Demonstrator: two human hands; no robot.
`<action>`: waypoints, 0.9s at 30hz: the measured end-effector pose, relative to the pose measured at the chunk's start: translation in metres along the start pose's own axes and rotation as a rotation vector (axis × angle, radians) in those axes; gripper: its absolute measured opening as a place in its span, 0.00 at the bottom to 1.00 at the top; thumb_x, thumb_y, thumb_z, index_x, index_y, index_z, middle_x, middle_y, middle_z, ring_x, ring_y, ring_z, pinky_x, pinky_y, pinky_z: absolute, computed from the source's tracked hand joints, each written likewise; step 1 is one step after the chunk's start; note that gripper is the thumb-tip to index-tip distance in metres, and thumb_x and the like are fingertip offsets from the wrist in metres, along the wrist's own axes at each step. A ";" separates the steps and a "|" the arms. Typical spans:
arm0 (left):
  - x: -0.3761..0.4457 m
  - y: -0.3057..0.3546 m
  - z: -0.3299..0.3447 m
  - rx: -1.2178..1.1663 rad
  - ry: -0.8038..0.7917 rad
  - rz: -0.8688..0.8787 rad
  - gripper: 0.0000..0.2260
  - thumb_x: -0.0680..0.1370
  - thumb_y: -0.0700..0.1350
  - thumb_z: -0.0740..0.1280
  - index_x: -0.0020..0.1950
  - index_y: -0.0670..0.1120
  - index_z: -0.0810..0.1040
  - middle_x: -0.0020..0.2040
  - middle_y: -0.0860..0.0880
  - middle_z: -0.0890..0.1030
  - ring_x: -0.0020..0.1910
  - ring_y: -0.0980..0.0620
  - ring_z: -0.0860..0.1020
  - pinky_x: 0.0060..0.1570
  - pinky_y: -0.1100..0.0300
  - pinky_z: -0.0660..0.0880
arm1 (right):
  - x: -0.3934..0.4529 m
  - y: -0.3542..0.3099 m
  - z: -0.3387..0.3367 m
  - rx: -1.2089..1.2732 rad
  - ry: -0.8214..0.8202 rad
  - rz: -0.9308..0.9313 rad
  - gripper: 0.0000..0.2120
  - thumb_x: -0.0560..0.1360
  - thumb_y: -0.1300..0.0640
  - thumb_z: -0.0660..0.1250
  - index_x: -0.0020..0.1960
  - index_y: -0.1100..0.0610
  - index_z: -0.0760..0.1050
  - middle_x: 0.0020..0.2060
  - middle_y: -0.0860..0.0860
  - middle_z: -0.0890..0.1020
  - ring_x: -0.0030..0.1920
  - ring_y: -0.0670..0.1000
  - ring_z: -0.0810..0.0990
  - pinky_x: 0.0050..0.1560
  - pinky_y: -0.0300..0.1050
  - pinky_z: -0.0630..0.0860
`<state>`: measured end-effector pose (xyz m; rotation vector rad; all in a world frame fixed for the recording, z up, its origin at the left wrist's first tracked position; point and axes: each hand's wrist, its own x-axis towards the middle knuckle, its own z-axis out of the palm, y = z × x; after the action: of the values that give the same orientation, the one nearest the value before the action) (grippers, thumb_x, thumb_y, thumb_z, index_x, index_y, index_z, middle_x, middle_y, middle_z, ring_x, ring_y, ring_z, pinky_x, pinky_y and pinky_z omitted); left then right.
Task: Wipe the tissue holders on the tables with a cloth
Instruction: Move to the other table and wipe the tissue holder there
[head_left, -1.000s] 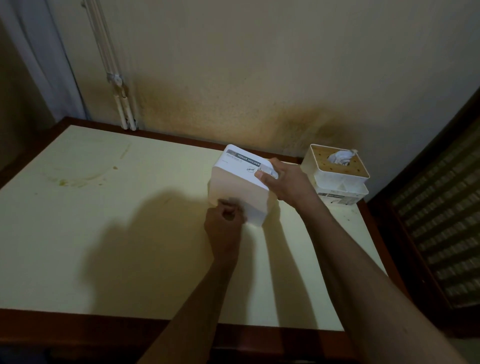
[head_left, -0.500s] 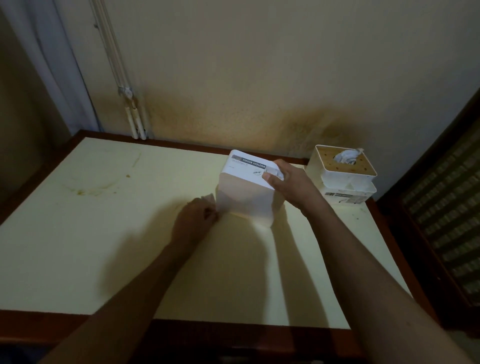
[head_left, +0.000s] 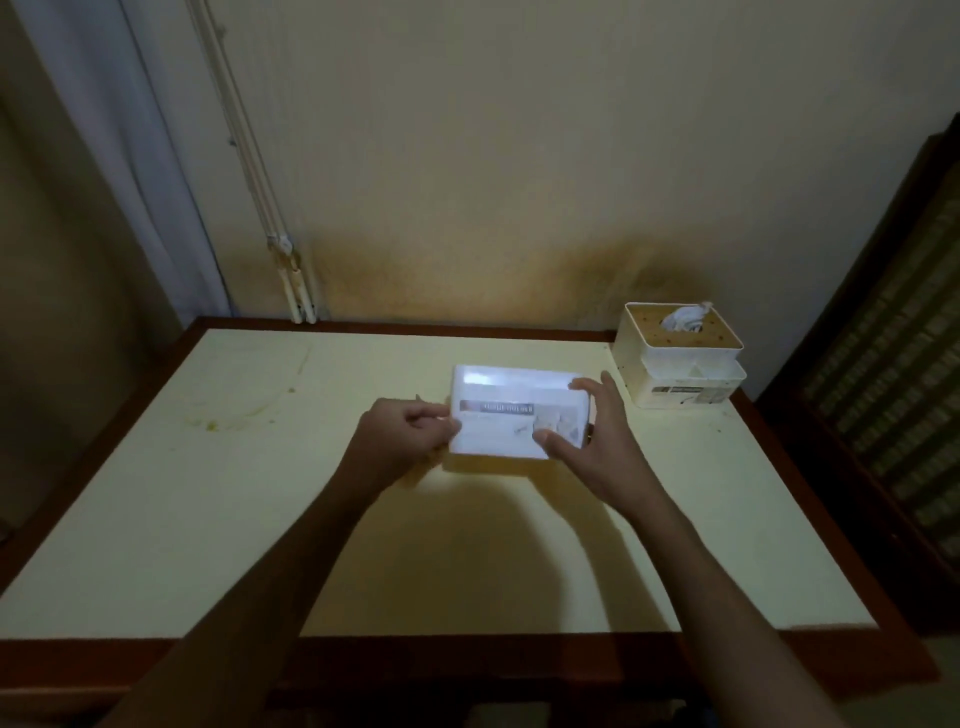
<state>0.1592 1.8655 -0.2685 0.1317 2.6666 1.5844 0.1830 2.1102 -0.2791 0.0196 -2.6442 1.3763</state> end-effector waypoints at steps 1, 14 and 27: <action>-0.006 -0.002 0.000 0.020 -0.010 0.018 0.13 0.72 0.48 0.73 0.55 0.46 0.83 0.46 0.51 0.84 0.44 0.53 0.82 0.50 0.55 0.80 | -0.010 0.000 0.001 0.034 0.014 0.013 0.35 0.70 0.50 0.74 0.71 0.48 0.59 0.75 0.47 0.56 0.76 0.52 0.56 0.69 0.56 0.67; -0.075 -0.029 0.059 0.025 0.133 -0.088 0.15 0.69 0.46 0.77 0.54 0.45 0.83 0.46 0.50 0.85 0.38 0.68 0.77 0.34 0.80 0.70 | -0.084 0.024 0.024 0.019 0.042 0.208 0.46 0.72 0.51 0.73 0.78 0.47 0.45 0.71 0.51 0.70 0.67 0.52 0.72 0.62 0.45 0.72; -0.084 -0.044 0.071 0.029 0.181 -0.090 0.15 0.71 0.46 0.75 0.56 0.45 0.82 0.50 0.50 0.84 0.39 0.70 0.75 0.39 0.81 0.70 | -0.092 0.031 0.032 0.052 0.028 0.173 0.43 0.74 0.47 0.70 0.78 0.46 0.44 0.71 0.43 0.64 0.66 0.36 0.61 0.61 0.28 0.62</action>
<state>0.2457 1.8989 -0.3425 -0.1352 2.7836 1.6031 0.2672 2.0958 -0.3358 -0.2251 -2.6399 1.4844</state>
